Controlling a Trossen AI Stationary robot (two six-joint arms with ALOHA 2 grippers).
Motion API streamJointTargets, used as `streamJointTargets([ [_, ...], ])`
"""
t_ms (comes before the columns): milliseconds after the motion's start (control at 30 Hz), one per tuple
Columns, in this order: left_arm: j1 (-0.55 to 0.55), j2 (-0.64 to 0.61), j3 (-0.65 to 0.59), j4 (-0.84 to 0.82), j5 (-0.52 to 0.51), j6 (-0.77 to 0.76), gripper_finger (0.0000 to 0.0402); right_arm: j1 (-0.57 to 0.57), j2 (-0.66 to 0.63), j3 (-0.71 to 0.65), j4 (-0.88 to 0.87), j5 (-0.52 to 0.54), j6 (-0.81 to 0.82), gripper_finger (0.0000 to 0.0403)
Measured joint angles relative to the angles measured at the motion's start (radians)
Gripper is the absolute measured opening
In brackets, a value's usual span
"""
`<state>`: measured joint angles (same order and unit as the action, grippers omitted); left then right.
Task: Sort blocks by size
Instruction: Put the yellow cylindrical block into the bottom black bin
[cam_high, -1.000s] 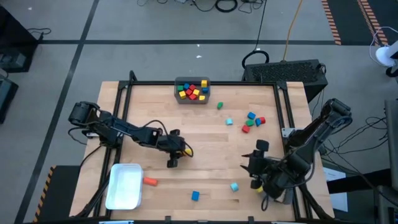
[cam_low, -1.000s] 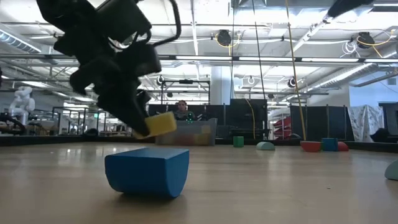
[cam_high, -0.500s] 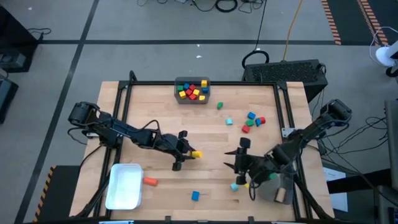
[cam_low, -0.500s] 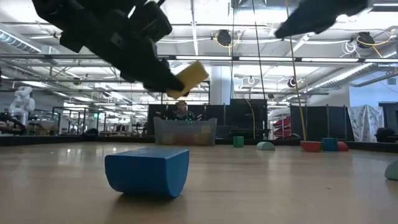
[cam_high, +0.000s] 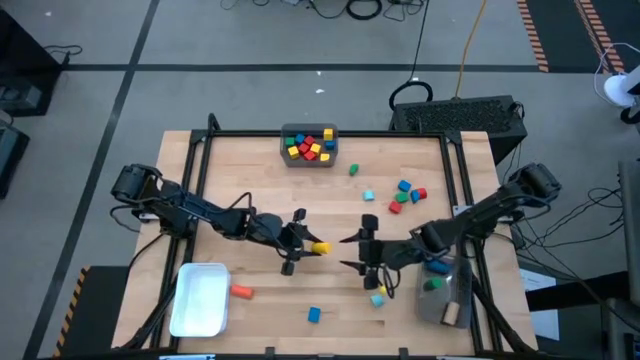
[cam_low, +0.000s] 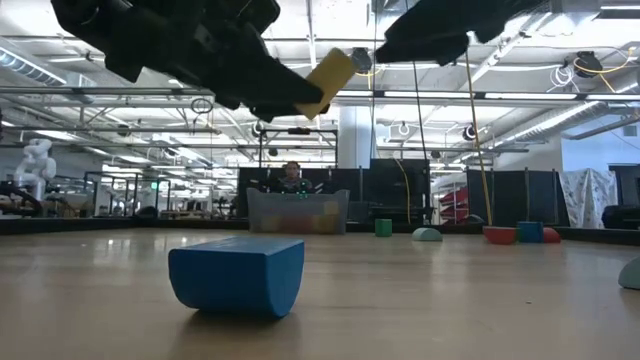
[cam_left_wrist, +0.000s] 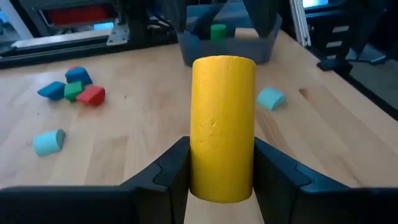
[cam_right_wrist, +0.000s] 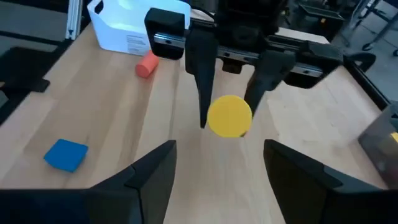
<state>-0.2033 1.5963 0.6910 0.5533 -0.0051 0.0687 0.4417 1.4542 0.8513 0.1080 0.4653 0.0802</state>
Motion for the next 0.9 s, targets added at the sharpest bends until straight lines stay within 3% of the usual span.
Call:
streamJointTargets([
  [333, 0.000, 0.001, 0.000, 0.040, -0.001, 0.027, 0.0141, -0.060, 0.084, 0.000, 0.161, -0.011, -0.092, 0.0227],
  [567, 0.001, 0.001, 0.000, 0.073, -0.004, 0.050, 0.0141, -0.109, 0.083, 0.000, 0.215, -0.128, -0.109, 0.0227],
  [900, 0.001, 0.001, 0.000, 0.105, -0.027, 0.046, 0.0141, -0.142, 0.086, 0.000, 0.225, -0.180, -0.137, 0.0214],
])
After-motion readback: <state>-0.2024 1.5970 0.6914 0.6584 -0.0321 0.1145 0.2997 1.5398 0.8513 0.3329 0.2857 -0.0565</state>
